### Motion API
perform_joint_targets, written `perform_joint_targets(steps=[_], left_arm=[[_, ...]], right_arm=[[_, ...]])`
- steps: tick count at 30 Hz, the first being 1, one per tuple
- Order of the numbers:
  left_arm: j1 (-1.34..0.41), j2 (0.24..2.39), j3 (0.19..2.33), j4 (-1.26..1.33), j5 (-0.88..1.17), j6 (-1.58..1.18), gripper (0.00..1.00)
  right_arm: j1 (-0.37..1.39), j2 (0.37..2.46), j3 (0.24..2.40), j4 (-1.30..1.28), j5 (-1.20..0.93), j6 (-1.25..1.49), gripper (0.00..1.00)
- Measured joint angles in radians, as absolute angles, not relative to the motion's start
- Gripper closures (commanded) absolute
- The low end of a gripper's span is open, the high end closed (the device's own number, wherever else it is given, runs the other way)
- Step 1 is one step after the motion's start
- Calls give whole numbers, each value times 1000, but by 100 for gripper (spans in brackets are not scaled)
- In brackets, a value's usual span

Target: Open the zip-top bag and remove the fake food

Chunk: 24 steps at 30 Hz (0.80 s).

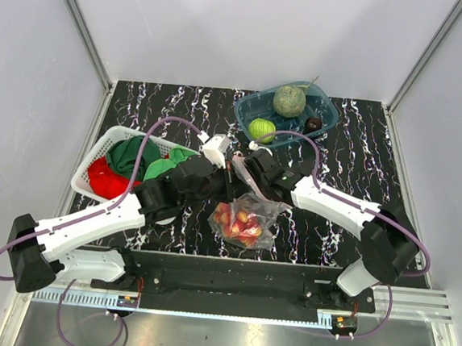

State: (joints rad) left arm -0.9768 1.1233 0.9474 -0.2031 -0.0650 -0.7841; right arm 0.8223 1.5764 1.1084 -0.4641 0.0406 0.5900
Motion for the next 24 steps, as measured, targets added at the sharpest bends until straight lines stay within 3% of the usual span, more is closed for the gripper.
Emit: perform_joint_targets(steps=[4, 15, 18, 19, 22, 24], left_arm=[[-977, 1137, 947, -184, -64, -787, 100], [-986, 1174, 947, -178, -60, -794, 100], [-986, 1174, 947, -171, -60, -796, 100], [-986, 1174, 947, -170, -60, -796, 100], [-987, 1174, 947, -170, -60, -797, 100], [-987, 1174, 945, -169, -60, -800, 100]], right_arm=[[819, 1605, 1097, -413, -22, 581, 55], [816, 1652, 1031, -305, -110, 585, 54], [815, 1667, 1030, -278, -131, 583, 72], [815, 1676, 1030, -270, -137, 582, 90], [815, 1701, 1029, -254, -152, 576, 99], [815, 1703, 1024, -256, -151, 572, 100]])
